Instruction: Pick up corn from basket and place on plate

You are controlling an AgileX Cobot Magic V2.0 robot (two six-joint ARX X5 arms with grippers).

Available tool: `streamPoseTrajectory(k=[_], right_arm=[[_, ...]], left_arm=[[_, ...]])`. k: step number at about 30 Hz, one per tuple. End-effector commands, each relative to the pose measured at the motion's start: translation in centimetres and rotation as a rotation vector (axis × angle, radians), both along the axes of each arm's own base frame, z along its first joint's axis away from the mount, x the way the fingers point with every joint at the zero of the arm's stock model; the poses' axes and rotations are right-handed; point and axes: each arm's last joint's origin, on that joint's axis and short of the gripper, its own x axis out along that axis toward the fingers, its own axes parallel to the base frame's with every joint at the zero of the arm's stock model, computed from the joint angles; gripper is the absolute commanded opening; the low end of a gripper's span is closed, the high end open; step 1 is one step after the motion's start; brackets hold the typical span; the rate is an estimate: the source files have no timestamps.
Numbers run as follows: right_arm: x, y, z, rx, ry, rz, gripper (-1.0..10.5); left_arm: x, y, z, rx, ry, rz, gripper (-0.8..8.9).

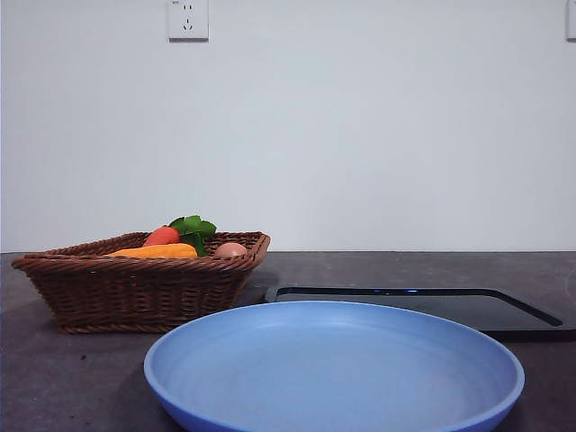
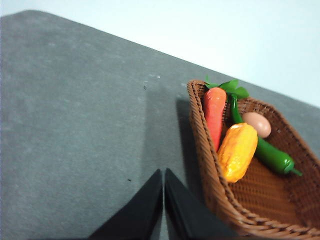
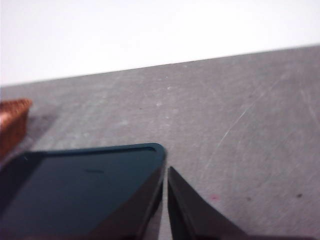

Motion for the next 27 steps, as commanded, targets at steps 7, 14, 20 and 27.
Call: streamPoseTrajectory(k=[7, 14, 20, 27], right_arm=[[-0.1, 0.4, 0.6, 0.28, 0.014, 0.108, 0.0], [-0.8, 0.4, 3.6, 0.334, -0.045, 0.127, 0.0], [-1.8, 0.5, 6.9, 0.299, -0.044, 0.135, 0.0], [-2.2, 0.8, 10.2, 0.183, 0.079, 0.208, 0.0]], left_arm=[[-0.2, -0.3, 0.9, -0.158, -0.007, -0.091, 0.07], [-1.0, -0.5, 4.0, -0.168, -0.04, -0.139, 0.07], [-1.4, -0.7, 6.9, -0.165, -0.017, -0.212, 0.07], [-0.9, -1.0, 10.1, -0.118, 0.057, -0.343, 0.07]])
